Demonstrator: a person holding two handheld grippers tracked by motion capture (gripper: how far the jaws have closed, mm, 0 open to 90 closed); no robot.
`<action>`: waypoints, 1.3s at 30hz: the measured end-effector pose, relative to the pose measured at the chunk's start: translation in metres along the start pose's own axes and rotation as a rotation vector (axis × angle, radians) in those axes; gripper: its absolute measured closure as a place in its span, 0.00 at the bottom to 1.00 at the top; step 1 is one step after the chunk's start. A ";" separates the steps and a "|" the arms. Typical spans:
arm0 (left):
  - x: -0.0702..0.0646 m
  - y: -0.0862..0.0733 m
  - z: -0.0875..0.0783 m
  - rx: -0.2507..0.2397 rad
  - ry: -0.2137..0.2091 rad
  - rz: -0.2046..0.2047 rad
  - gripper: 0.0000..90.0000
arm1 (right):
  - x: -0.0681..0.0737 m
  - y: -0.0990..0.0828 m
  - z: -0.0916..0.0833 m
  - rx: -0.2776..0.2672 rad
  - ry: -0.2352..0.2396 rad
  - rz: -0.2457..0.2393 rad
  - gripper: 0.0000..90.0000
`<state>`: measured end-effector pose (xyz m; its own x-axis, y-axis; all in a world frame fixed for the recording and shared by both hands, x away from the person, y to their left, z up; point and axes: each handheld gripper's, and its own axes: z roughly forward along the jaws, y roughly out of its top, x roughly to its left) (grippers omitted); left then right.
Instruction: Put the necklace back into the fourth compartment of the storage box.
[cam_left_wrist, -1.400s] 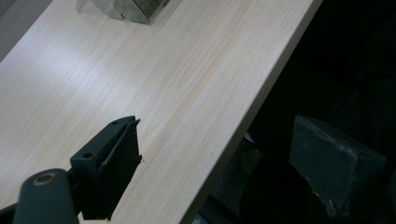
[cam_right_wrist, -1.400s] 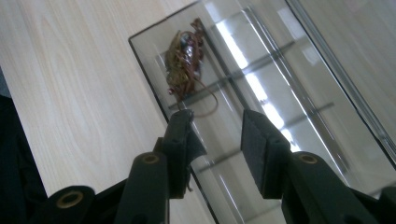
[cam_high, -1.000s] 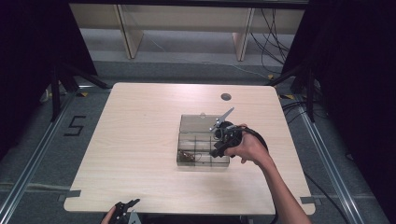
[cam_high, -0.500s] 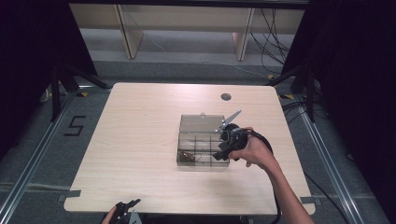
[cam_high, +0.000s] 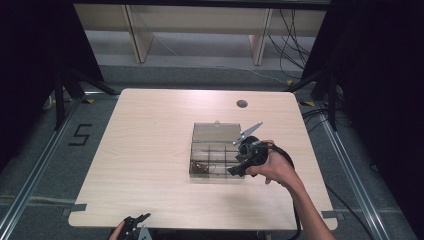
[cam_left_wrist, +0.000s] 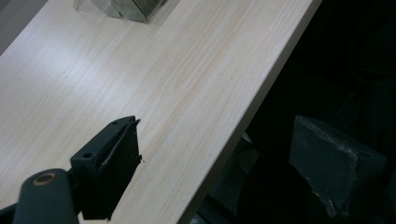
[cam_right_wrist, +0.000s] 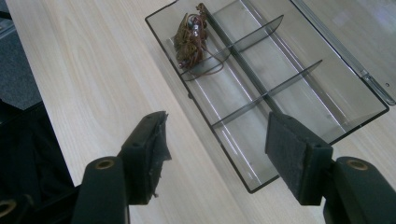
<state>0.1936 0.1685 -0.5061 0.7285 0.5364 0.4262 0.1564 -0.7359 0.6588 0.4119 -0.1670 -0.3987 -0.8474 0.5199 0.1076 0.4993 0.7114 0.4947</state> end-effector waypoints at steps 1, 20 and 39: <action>0.000 0.000 0.000 0.001 -0.001 0.004 0.17 | 0.000 0.000 0.000 0.000 0.000 0.000 0.44; -0.001 -0.001 0.000 -0.011 -0.013 -0.031 0.17 | 0.012 -0.014 -0.003 -0.035 -0.017 0.035 0.33; -0.001 0.000 0.000 -0.010 0.000 -0.021 0.17 | 0.018 -0.023 -0.006 -0.056 -0.026 0.061 0.27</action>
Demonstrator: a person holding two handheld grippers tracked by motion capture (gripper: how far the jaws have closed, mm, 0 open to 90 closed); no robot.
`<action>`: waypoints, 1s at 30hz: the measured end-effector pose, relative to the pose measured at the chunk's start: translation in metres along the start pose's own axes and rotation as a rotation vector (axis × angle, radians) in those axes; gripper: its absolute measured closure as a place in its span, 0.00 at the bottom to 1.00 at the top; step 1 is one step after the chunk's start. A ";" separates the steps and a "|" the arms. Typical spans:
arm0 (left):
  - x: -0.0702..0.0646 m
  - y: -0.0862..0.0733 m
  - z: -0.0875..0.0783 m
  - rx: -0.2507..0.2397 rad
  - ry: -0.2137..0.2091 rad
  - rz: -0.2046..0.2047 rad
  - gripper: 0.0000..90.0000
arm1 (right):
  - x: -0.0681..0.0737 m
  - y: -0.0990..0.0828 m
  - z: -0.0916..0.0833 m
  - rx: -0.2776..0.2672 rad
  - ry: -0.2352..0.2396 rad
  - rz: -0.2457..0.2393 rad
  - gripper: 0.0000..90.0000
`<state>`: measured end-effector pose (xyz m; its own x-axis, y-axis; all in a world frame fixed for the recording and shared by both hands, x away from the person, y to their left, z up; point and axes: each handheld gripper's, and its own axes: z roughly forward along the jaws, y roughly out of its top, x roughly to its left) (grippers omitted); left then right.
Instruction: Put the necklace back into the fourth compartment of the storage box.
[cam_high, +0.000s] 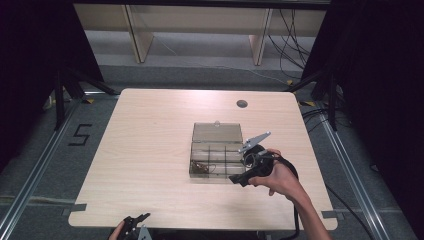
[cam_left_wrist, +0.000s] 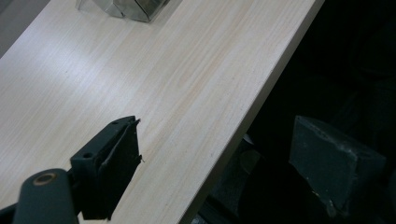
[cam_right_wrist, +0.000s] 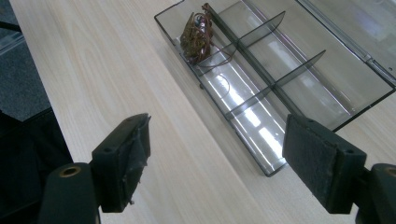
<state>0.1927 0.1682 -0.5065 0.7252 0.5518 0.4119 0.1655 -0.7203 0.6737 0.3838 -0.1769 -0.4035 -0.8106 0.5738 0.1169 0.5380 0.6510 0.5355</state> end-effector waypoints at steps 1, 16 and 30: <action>0.000 0.000 0.000 -0.001 0.000 -0.001 0.17 | 0.000 -0.001 0.000 -0.013 -0.008 -0.013 0.27; 0.000 0.000 0.000 -0.004 -0.002 -0.004 0.17 | 0.009 -0.010 0.002 -0.042 -0.022 0.004 0.23; 0.000 0.000 0.000 -0.003 -0.001 -0.004 0.17 | 0.013 -0.019 0.005 -0.062 -0.021 -0.023 0.23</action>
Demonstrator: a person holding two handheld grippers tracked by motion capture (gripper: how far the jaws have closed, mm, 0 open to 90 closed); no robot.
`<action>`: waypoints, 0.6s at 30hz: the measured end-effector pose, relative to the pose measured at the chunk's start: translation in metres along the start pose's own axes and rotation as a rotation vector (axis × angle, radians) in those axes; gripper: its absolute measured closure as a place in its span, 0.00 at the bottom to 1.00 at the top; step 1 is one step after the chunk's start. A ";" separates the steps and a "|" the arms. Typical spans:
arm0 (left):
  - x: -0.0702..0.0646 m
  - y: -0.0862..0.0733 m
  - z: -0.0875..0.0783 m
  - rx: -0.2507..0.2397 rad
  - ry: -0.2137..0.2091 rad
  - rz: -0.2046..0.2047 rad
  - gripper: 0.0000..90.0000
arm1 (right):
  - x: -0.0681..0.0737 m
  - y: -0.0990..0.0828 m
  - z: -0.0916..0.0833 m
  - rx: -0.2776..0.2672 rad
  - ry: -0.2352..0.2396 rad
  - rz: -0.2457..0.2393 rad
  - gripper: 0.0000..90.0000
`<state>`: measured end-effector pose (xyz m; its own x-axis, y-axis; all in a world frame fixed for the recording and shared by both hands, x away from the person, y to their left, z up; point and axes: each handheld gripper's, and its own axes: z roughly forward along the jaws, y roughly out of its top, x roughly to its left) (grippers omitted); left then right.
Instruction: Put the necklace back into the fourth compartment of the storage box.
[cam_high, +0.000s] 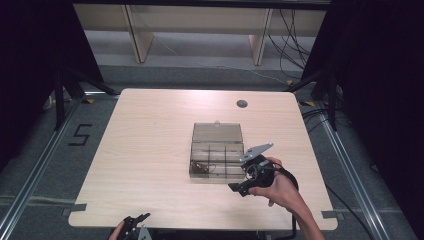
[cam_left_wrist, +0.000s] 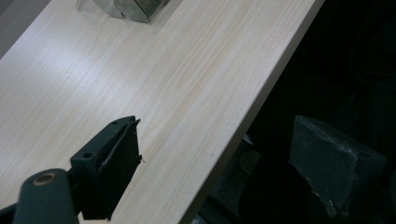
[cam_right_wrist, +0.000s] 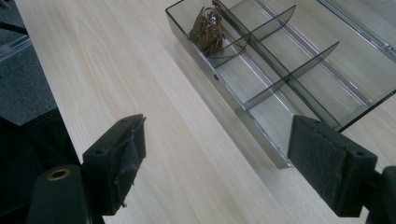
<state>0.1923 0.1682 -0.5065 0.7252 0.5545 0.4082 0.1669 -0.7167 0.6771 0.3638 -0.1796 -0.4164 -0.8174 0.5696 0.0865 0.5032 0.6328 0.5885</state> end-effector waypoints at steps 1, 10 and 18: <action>-0.001 0.000 0.001 -0.007 -0.014 -0.015 0.17 | 0.001 -0.001 0.001 -0.003 0.003 0.005 0.22; 0.000 0.000 0.000 0.000 0.003 0.007 0.17 | 0.004 -0.013 -0.002 -0.002 0.008 0.026 0.22; 0.000 0.000 0.001 -0.006 -0.011 -0.003 0.17 | 0.009 -0.018 -0.007 -0.012 0.012 0.051 0.22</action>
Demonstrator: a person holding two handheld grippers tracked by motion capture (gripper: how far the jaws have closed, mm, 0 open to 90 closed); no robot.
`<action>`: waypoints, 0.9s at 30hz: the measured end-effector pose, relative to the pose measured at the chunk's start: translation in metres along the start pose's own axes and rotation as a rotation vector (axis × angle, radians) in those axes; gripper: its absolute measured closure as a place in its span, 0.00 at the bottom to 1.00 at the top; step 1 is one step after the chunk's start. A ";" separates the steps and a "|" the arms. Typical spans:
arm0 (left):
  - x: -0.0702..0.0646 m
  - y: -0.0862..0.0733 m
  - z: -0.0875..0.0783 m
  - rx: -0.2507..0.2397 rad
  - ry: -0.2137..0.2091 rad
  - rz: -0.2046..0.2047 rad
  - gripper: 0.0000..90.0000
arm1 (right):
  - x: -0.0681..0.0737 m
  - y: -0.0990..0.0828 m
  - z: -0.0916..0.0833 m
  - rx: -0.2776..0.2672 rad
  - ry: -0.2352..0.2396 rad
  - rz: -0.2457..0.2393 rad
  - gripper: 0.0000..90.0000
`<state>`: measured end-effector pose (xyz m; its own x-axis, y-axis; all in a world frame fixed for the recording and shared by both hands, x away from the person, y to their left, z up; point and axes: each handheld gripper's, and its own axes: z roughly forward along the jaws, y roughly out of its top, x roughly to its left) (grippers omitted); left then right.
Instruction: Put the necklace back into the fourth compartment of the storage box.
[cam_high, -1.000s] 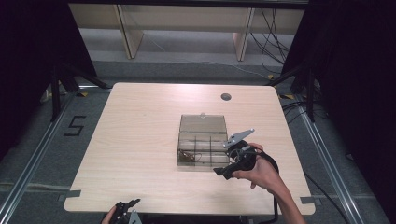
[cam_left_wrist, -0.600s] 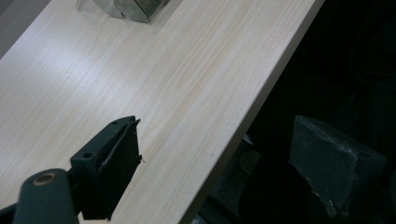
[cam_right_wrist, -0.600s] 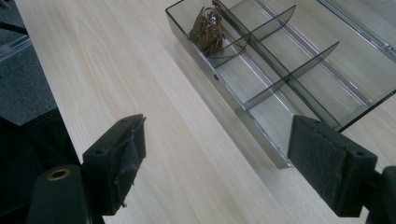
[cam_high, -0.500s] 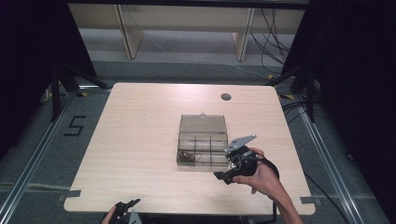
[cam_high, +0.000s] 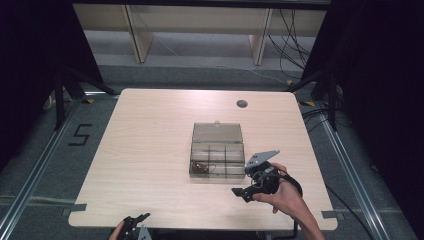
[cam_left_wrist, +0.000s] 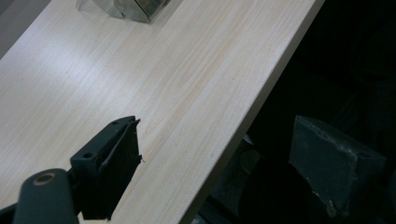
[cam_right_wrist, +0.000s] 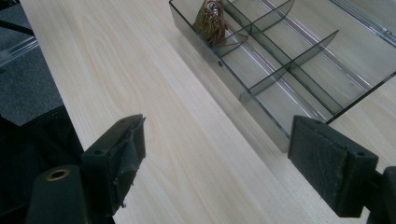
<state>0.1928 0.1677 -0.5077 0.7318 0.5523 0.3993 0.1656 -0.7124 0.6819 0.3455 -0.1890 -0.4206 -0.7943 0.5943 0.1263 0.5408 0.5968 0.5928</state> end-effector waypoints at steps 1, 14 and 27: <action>0.000 0.000 0.000 0.000 0.001 -0.001 0.17 | -0.002 0.000 0.000 -0.010 -0.018 -0.030 0.22; 0.001 0.000 -0.002 0.004 0.014 0.008 0.17 | 0.000 -0.010 0.001 -0.032 -0.018 -0.015 0.22; 0.001 0.000 -0.001 0.007 0.030 0.019 0.17 | 0.000 -0.022 0.000 -0.037 -0.036 -0.010 0.21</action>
<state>0.1927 0.1689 -0.5064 0.7150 0.5510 0.4304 0.1567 -0.7262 0.6694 0.3332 -0.2022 -0.4334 -0.7888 0.6078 0.0918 0.5217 0.5831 0.6228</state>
